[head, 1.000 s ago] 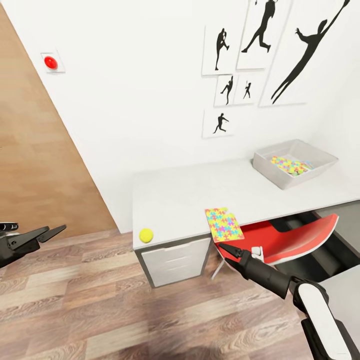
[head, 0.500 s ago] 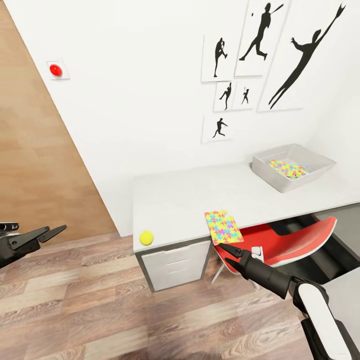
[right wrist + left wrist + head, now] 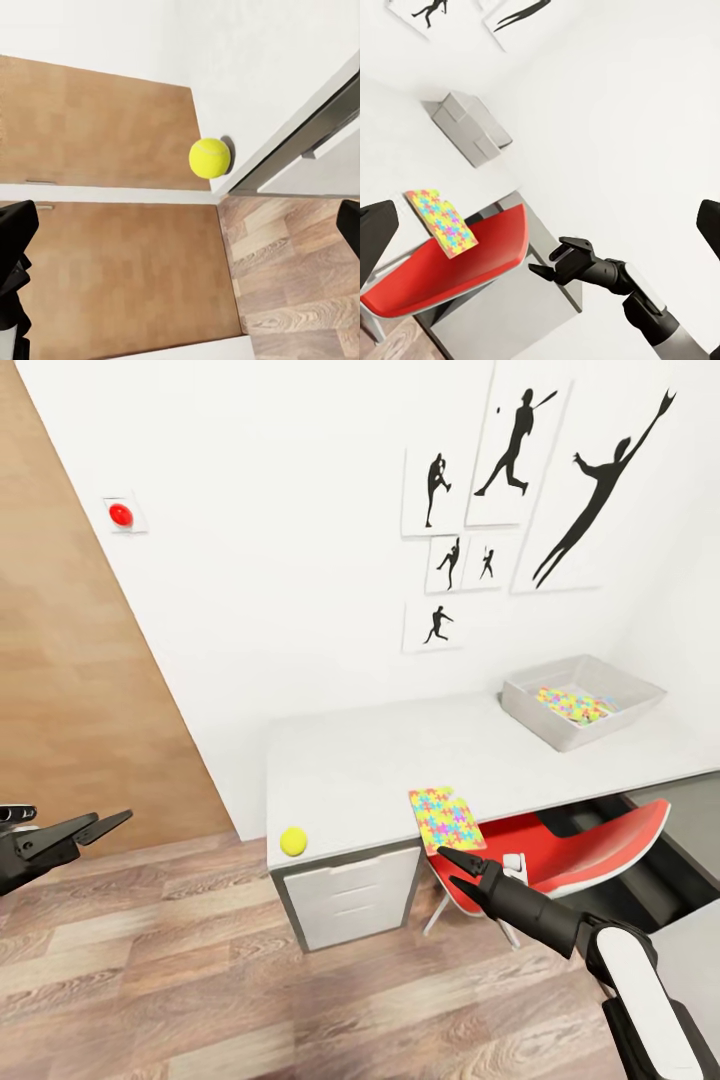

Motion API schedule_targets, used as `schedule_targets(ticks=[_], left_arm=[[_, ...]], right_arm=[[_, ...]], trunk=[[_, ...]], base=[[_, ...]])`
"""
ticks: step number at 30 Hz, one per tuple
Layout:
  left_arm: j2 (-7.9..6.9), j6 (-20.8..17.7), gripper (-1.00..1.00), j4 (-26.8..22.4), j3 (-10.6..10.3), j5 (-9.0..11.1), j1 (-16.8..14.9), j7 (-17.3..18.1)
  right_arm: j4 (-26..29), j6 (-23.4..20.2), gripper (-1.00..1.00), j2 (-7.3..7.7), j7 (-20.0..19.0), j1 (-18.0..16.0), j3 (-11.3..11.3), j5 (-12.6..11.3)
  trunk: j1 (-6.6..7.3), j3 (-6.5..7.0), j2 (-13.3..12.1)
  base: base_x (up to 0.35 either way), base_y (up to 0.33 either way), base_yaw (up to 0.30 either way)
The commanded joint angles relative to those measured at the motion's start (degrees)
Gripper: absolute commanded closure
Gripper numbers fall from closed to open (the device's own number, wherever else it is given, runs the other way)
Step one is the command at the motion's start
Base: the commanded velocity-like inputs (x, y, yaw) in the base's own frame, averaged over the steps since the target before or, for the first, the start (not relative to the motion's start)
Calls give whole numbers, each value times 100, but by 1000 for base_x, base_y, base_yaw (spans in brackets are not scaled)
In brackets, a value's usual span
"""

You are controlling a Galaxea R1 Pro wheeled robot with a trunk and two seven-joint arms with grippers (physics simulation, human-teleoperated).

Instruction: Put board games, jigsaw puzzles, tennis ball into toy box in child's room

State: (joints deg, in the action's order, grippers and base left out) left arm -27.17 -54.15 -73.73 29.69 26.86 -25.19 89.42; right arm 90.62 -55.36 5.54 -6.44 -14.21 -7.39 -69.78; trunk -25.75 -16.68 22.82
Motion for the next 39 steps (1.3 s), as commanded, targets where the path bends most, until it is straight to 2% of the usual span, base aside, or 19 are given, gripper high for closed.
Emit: schedule_targets(ticks=[1, 39], left_arm=[[0, -61, -100, -1, -3, -5, -4, 23], [10, -61, -100, -1, -16, -5, 31, 23]], right_arm=[[0, -27, -100, -1, -59, -4, -6, 61], [4, -27, -100, -1, -50, -37, 1, 87]], trunk=[[-3, 0, 10], [-3, 363, 10]], base=[[0, 0, 0], [0, 0, 0]])
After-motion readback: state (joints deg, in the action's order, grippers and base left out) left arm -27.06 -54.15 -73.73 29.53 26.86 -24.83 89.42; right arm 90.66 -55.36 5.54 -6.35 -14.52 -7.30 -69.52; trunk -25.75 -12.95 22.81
